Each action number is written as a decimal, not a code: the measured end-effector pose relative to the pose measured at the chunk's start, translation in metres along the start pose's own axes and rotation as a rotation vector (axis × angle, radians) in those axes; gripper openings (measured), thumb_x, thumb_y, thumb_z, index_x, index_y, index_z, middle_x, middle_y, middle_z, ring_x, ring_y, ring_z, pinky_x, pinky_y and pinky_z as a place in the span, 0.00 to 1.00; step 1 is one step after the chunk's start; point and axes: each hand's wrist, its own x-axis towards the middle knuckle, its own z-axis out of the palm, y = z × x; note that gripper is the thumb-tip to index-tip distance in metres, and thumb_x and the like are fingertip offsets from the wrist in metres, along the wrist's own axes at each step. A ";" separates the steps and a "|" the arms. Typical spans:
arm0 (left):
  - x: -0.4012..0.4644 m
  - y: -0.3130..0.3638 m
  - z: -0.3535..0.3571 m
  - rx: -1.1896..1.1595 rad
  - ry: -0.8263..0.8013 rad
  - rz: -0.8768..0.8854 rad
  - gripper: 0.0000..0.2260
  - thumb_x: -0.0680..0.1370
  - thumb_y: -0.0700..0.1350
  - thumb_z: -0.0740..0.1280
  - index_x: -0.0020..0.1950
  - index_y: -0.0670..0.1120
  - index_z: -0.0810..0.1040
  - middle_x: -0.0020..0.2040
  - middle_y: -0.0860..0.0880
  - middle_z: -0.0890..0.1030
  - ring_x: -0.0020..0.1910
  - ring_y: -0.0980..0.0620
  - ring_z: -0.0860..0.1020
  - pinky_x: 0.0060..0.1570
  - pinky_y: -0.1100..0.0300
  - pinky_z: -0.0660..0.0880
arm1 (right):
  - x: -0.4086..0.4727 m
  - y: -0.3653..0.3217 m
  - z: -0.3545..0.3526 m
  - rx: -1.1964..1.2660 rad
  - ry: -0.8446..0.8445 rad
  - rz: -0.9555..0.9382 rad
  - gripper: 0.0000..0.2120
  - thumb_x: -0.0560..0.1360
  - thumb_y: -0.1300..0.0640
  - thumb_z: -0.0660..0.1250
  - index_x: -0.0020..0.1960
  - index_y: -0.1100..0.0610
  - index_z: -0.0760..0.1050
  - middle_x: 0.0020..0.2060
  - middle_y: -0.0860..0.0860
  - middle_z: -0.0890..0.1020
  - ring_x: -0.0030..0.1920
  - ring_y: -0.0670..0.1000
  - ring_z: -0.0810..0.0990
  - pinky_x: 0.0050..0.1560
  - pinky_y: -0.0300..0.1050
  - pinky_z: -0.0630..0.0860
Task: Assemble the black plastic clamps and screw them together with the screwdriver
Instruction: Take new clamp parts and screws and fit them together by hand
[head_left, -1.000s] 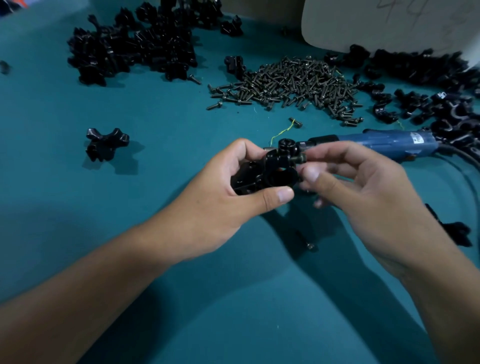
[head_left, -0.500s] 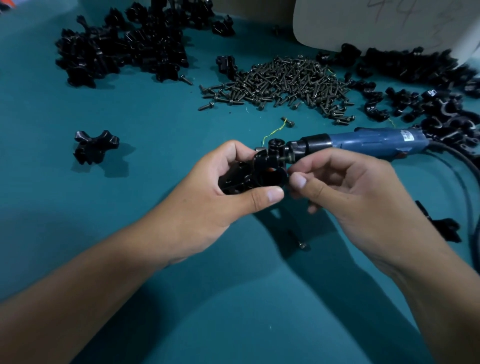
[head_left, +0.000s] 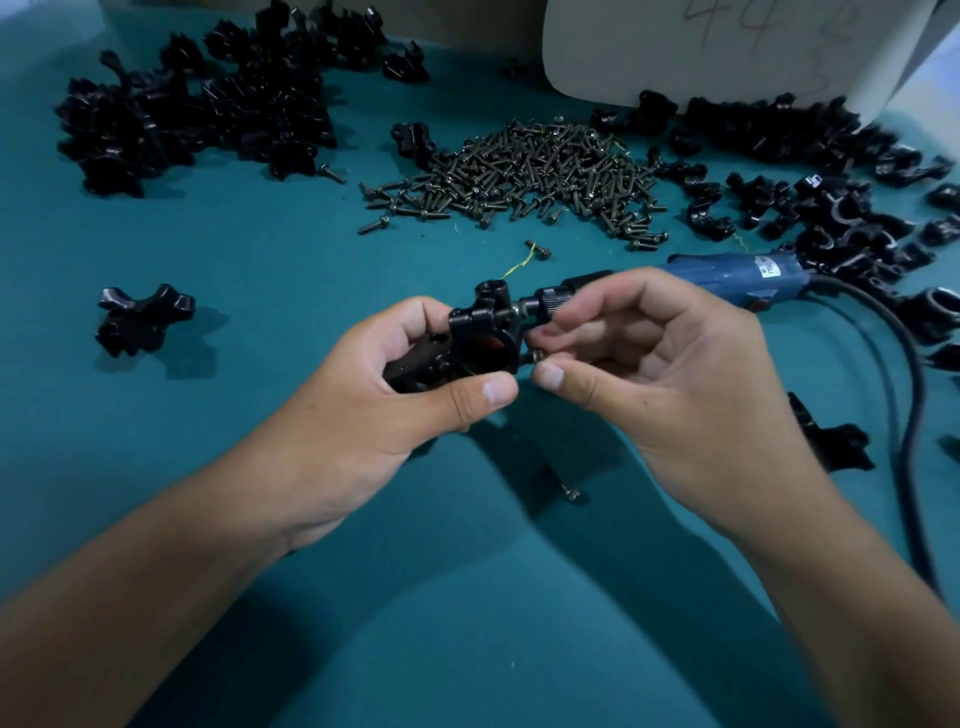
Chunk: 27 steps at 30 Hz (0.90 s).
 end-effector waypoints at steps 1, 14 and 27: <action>0.000 0.000 0.000 -0.011 0.005 0.003 0.12 0.70 0.43 0.75 0.50 0.43 0.77 0.34 0.52 0.79 0.35 0.54 0.73 0.36 0.61 0.67 | 0.000 0.000 0.000 0.005 -0.006 0.010 0.12 0.66 0.60 0.77 0.48 0.53 0.79 0.44 0.50 0.87 0.46 0.47 0.86 0.50 0.38 0.81; -0.002 -0.001 -0.001 -0.003 0.001 0.013 0.12 0.70 0.43 0.75 0.50 0.44 0.78 0.38 0.50 0.80 0.39 0.51 0.74 0.41 0.57 0.69 | 0.001 0.003 0.001 -0.100 -0.011 0.024 0.06 0.69 0.53 0.75 0.44 0.54 0.82 0.39 0.50 0.86 0.39 0.48 0.84 0.42 0.38 0.80; -0.001 -0.003 0.001 -0.010 0.019 0.064 0.10 0.70 0.42 0.75 0.48 0.46 0.78 0.36 0.56 0.79 0.35 0.59 0.74 0.37 0.70 0.71 | 0.001 0.002 -0.001 -0.117 -0.029 0.067 0.09 0.70 0.49 0.73 0.44 0.54 0.82 0.37 0.48 0.85 0.39 0.46 0.83 0.40 0.38 0.78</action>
